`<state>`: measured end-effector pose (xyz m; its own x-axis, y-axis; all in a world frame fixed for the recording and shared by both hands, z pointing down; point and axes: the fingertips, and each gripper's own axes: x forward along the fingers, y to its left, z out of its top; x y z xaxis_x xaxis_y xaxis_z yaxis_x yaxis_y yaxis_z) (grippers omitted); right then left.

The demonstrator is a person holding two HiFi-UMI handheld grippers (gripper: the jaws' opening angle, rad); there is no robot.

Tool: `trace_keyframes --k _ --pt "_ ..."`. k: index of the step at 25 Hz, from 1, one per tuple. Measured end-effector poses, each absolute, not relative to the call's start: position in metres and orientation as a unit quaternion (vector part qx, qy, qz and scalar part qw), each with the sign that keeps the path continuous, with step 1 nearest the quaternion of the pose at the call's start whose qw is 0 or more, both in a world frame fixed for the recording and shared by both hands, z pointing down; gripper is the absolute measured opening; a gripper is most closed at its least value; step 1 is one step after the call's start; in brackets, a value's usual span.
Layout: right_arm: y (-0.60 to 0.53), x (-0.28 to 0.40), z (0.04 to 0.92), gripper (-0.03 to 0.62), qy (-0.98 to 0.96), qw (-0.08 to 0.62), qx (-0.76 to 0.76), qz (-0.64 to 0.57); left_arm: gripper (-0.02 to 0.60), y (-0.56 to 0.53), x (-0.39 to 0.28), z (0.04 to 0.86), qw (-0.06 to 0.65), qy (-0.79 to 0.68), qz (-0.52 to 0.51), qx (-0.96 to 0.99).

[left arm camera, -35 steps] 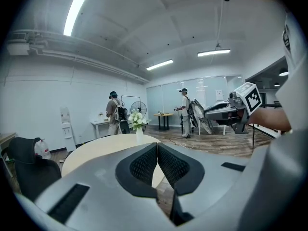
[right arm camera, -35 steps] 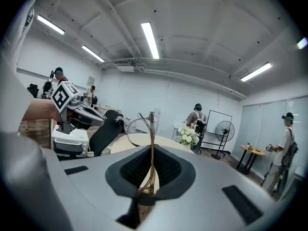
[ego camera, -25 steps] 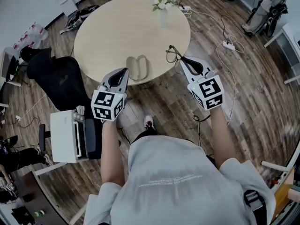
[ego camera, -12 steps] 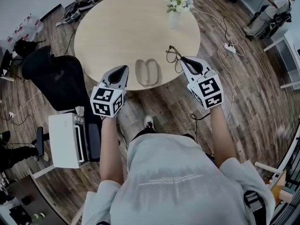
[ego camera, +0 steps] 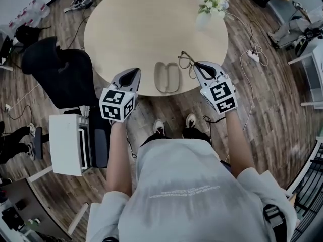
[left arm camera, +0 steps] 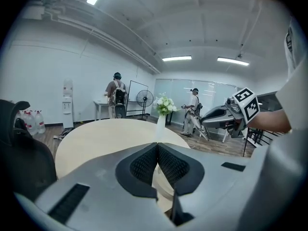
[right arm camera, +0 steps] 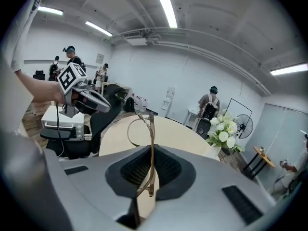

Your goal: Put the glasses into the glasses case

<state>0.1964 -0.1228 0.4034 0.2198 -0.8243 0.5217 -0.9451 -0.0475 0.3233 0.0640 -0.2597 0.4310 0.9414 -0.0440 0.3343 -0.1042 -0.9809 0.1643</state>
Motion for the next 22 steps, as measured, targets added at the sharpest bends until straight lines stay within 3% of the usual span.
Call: trace_keyframes --k 22 --pt "-0.190 0.233 0.506 0.015 -0.791 0.392 0.465 0.059 0.014 -0.269 0.102 0.488 0.169 -0.209 0.200 0.942"
